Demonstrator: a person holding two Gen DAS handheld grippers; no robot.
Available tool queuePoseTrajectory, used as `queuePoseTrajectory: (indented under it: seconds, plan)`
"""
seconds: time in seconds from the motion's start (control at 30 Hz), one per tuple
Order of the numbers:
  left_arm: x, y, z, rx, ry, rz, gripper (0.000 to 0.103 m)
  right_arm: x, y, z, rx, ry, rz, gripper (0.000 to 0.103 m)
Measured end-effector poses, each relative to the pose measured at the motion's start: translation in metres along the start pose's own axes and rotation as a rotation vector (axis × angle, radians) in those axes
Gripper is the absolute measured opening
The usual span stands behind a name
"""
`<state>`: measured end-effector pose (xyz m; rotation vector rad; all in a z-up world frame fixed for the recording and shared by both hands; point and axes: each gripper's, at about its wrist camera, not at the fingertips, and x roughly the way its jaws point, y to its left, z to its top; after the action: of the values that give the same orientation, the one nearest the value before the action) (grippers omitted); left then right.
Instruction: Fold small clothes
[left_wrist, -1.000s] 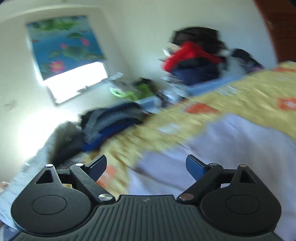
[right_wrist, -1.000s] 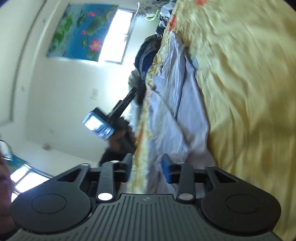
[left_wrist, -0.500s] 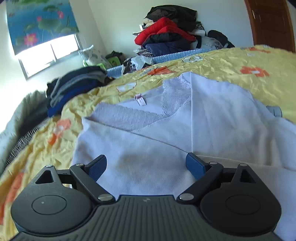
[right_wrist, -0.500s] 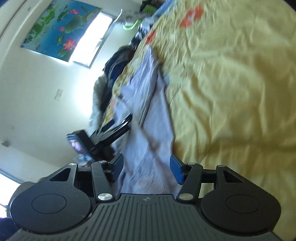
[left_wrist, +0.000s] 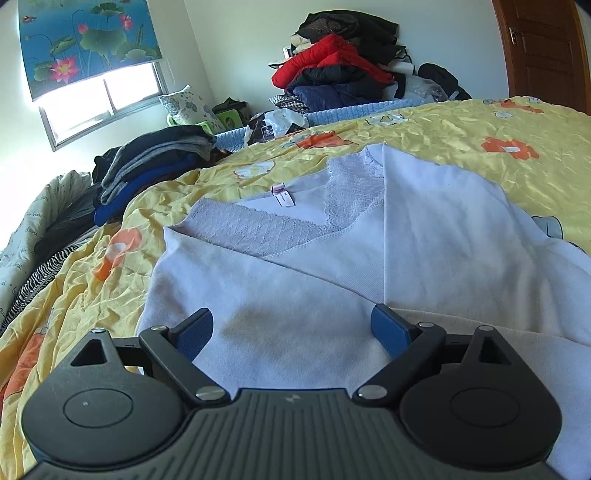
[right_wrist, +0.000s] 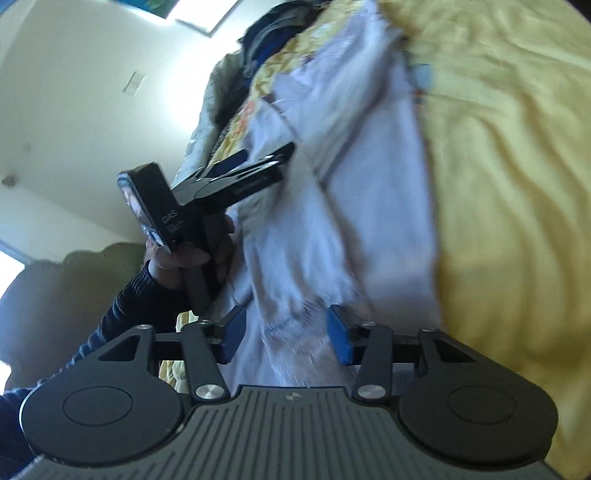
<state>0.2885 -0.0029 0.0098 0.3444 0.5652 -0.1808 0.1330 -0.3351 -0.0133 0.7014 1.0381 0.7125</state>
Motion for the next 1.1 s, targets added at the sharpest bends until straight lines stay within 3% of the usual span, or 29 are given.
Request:
queuePoseTrajectory:
  seconds: [0.03,0.13,0.23,0.3,0.37,0.47,0.63,0.7,0.77,0.83,0.97,1.07,1.1]
  plan:
    - [0.000,0.000,0.000,0.002,0.000,0.002,0.094,-0.005,-0.001,-0.003,0.015,-0.011,-0.012,0.046]
    - [-0.003,-0.003,0.001,0.022,-0.003,0.032,0.095,-0.016,0.005,-0.006,0.044,-0.061,-0.023,0.054]
    - [-0.019,-0.009,0.007,0.048,0.020,0.146,0.095,-0.014,0.023,0.005,-0.008,-0.095,0.006,0.057]
    - [-0.045,-0.011,0.007,0.005,0.017,0.178,0.095,-0.011,0.032,0.022,-0.042,-0.133,-0.028,0.060]
    - [-0.080,-0.016,0.000,-0.083,-0.006,0.124,0.095,-0.009,0.037,0.044,-0.064,-0.174,-0.050,0.062]
    - [-0.128,-0.044,-0.018,-0.115,-0.036,-0.038,0.095,0.001,0.038,0.081,-0.041,-0.200,-0.035,0.065]
    - [-0.173,-0.112,-0.043,0.041,-0.079,-0.275,0.095,0.050,0.036,0.140,0.068,-0.068,0.143,0.077]
    - [-0.172,-0.132,-0.049,0.109,-0.054,-0.346,0.095,0.080,0.041,0.157,0.065,0.017,0.135,0.077]
    - [-0.162,-0.141,-0.056,0.118,0.012,-0.383,0.095,0.109,0.045,0.166,0.034,0.088,0.062,0.077]
    - [-0.154,-0.132,-0.060,0.024,0.024,-0.417,0.097,0.133,0.042,0.166,0.011,0.146,-0.040,0.076]
    - [-0.151,-0.130,-0.061,0.016,0.018,-0.419,0.098,0.141,0.047,0.166,-0.089,0.104,-0.079,0.070]
    - [-0.152,-0.131,-0.062,0.017,0.013,-0.424,0.100,0.136,0.058,0.162,-0.126,0.033,-0.180,0.069]
    - [-0.151,-0.132,-0.063,0.017,0.013,-0.427,0.101,0.136,0.064,0.160,-0.155,0.039,-0.169,0.070]
